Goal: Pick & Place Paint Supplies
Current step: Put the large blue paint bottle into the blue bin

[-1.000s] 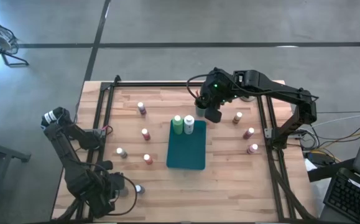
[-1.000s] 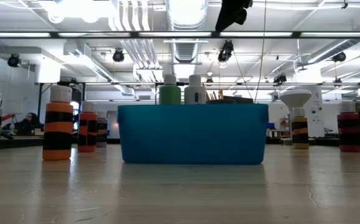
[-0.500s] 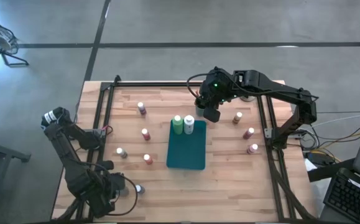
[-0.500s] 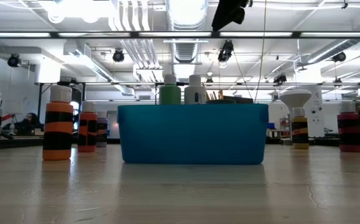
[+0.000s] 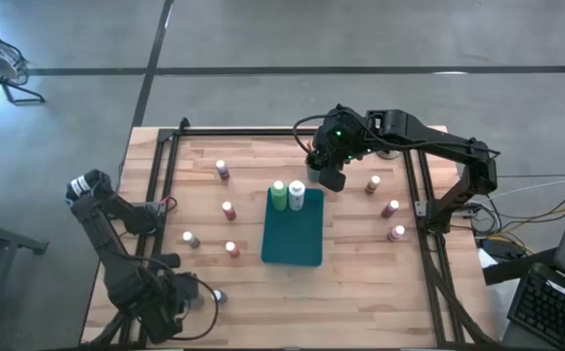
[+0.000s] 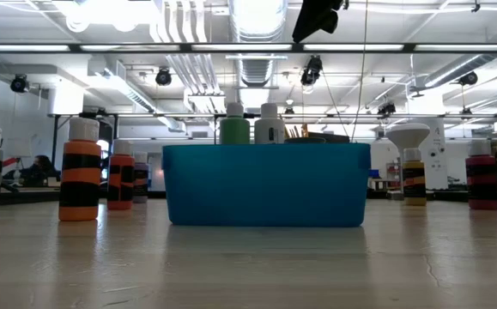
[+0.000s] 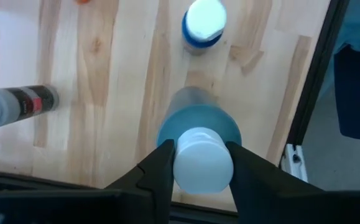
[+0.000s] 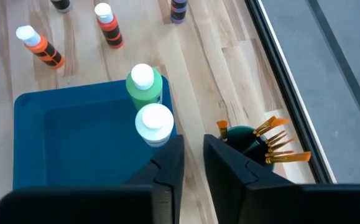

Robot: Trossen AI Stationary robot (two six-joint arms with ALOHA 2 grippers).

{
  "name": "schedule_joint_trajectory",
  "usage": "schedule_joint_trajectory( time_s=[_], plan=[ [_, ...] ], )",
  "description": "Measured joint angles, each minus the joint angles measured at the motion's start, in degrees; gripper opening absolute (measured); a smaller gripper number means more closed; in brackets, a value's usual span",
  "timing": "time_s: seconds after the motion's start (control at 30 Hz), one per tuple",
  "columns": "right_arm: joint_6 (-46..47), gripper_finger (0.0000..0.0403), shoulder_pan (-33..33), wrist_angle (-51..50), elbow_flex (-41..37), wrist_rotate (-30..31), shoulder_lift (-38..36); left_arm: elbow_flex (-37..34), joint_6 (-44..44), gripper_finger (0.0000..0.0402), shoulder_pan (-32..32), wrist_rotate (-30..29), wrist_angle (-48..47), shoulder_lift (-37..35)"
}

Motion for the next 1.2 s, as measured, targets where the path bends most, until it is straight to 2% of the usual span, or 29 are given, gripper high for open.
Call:
schedule_joint_trajectory(
  time_s=[0.27, 0.77, 1.2],
  plan=[
    [0.1, 0.0056, 0.0, 0.0, 0.0, 0.0, 0.0, 0.8, 0.3, 0.0158, 0.3, 0.9, 0.1, -1.0],
    [0.2, 0.0107, 0.0, -0.1, 0.0, 0.0, 0.0, 0.9, -2.0, 0.0164, 1.3, 0.0, -0.2, -1.3],
    [1.4, 0.0139, 0.0, -0.2, 0.0, 0.0, 0.0, 0.9, -0.7, 0.0268, 2.3, 2.1, -2.0, -1.4]
  ],
)
